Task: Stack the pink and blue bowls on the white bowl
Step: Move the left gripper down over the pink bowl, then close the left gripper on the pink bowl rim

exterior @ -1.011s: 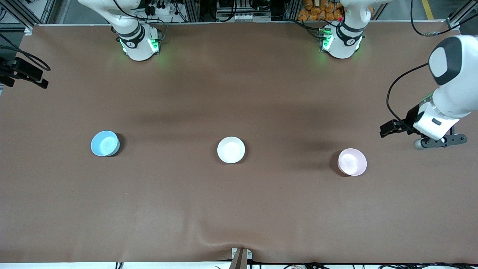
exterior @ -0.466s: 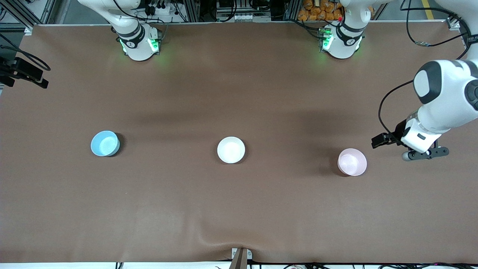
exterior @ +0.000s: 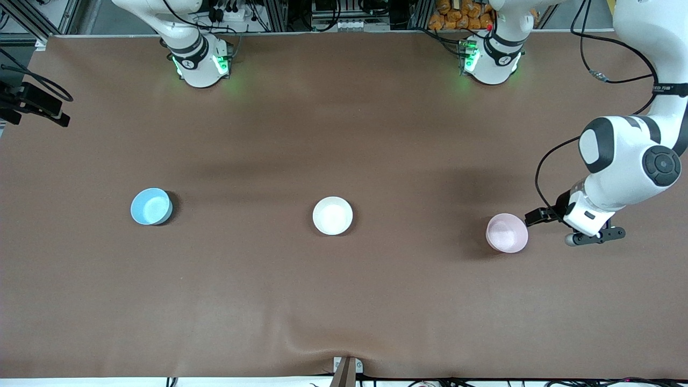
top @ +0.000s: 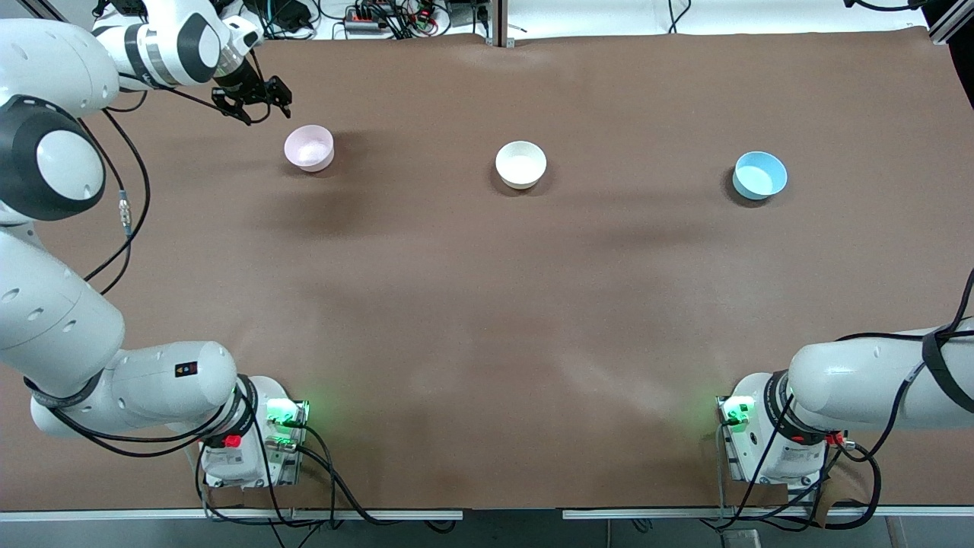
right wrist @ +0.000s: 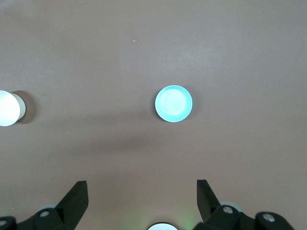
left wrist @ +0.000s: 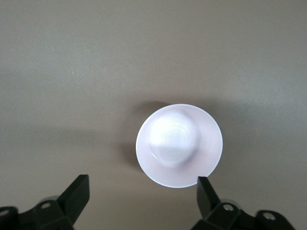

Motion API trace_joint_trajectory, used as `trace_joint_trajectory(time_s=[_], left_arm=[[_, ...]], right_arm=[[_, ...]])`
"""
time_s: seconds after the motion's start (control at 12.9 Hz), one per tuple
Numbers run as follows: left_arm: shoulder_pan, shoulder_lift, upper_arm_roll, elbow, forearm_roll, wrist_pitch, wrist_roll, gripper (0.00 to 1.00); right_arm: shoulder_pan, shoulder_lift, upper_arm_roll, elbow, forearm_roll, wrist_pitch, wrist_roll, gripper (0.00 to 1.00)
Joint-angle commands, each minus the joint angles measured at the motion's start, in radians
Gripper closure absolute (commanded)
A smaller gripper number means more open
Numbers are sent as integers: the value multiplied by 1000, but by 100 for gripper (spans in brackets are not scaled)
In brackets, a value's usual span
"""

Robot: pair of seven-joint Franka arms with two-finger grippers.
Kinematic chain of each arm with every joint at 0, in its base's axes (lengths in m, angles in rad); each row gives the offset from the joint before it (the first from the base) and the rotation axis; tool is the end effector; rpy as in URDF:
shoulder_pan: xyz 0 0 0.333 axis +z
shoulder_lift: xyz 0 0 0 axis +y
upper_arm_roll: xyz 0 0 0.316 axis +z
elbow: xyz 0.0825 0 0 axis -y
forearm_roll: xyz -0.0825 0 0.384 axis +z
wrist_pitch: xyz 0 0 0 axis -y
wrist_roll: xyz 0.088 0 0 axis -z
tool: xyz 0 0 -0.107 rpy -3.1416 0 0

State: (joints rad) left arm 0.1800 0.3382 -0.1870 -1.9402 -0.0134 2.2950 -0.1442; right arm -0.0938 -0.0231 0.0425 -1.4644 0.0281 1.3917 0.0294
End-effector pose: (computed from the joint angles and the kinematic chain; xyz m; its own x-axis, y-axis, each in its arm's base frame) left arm 0.6180 0.0007 0.3147 0.9876 0.1568 0.0109 0.1555 -0.9850 0.0742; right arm 0.5274 -0.0233 0.6710 0.9959 -0.0756 -0.0503 -0.0770 -0.9967 -0.0254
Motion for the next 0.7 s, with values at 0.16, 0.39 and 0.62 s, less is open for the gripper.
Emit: trace_joint_trajectory(time_s=[0.16, 0.39, 0.62], left_arm=[[9, 44, -2, 6, -2, 49, 18, 18], [9, 84, -2, 4, -2, 109, 18, 25], [9, 104, 0, 4, -2, 132, 18, 33]], right_arm=[[-18, 2, 10, 9, 15, -8, -5, 0], [-17, 2, 10, 9, 15, -10, -5, 0], [-18, 2, 10, 9, 15, -8, -5, 0]])
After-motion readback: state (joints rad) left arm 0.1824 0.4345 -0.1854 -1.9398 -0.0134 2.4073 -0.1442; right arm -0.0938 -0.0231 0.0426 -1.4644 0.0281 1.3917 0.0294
